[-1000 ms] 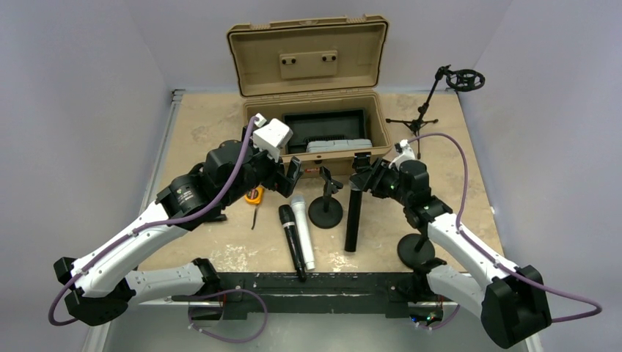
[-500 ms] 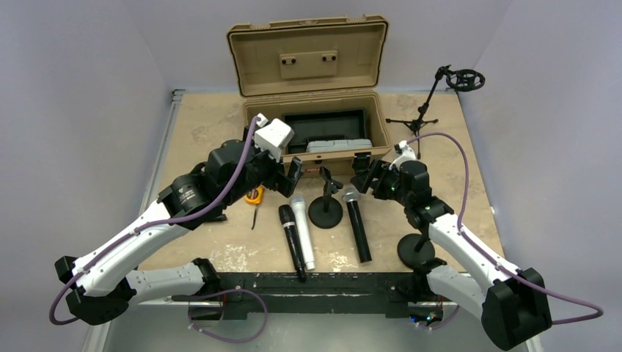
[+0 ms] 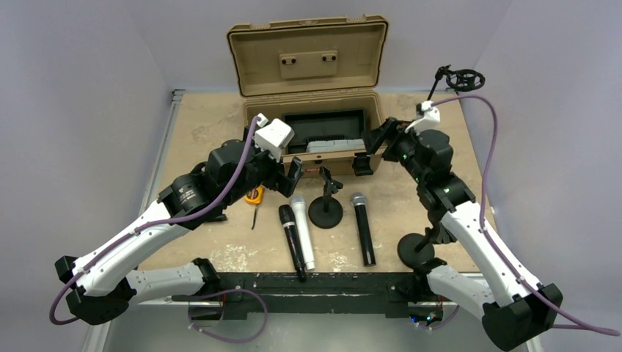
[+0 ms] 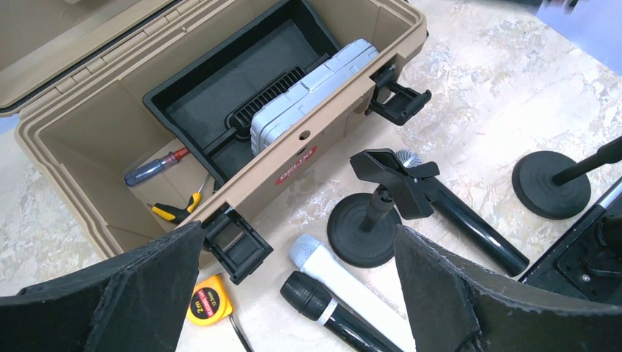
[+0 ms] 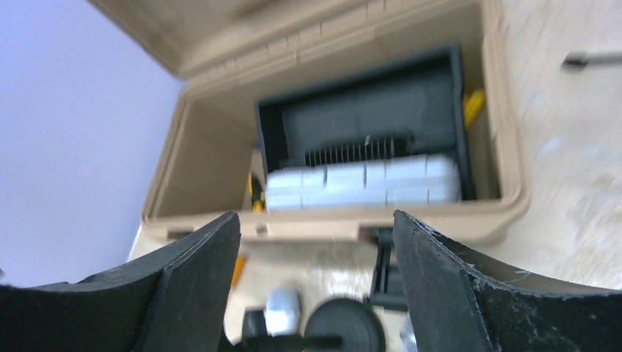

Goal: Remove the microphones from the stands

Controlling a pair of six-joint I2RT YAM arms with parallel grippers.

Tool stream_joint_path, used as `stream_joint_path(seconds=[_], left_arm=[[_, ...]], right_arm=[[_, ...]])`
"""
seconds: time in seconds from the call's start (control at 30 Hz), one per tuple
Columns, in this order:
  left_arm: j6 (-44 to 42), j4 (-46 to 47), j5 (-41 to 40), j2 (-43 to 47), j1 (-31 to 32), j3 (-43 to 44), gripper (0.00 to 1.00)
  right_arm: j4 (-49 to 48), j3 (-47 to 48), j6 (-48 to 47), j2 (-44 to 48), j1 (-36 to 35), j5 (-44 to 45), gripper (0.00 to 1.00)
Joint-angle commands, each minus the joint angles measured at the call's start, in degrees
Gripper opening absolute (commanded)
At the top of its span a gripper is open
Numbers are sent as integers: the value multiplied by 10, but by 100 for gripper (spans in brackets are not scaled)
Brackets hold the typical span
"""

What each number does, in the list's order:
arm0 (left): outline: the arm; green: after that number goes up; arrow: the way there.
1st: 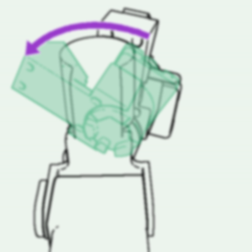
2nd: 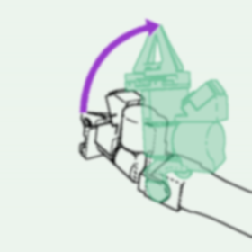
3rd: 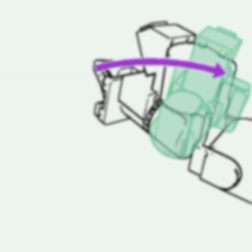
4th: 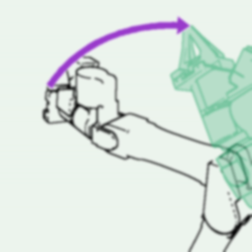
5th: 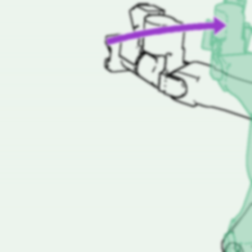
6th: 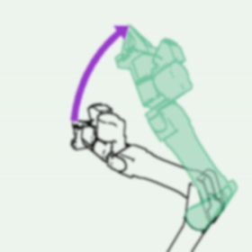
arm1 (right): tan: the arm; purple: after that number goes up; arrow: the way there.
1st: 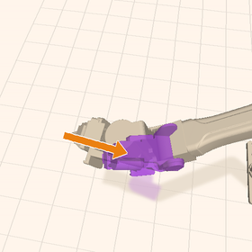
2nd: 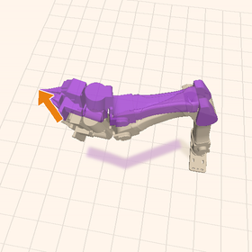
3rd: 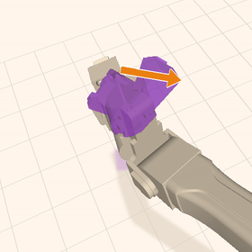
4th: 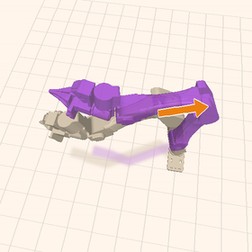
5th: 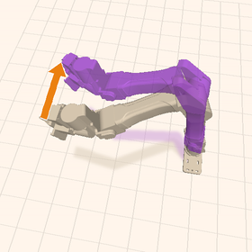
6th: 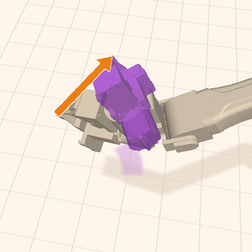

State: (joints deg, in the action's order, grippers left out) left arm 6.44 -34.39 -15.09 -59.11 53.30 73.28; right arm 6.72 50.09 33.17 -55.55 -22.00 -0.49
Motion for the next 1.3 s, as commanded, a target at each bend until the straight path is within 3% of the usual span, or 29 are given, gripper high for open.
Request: stream_joint_path(seconds=[0.0, 0.2, 0.43, 0.6, 0.73, 1.27], left_arm=[[5, 14, 3, 11, 0, 6, 98], [6, 16, 6, 18, 0, 7, 98], [6, 15, 6, 25, 0, 7, 98], [7, 14, 7, 28, 0, 8, 98], [9, 15, 13, 31, 0, 8, 98], [12, 14, 18, 36, 0, 9, 98]], right_arm=[[34, 110, -50, -15, 2, 129, 75], [45, 226, -106, -54, 39, 227, 75], [10, 324, -148, -119, 124, 196, 74], [19, 392, -181, -193, 138, 247, 73], [25, 434, -192, -239, 177, 234, 70], [99, 571, -220, -394, 198, 217, 54]])
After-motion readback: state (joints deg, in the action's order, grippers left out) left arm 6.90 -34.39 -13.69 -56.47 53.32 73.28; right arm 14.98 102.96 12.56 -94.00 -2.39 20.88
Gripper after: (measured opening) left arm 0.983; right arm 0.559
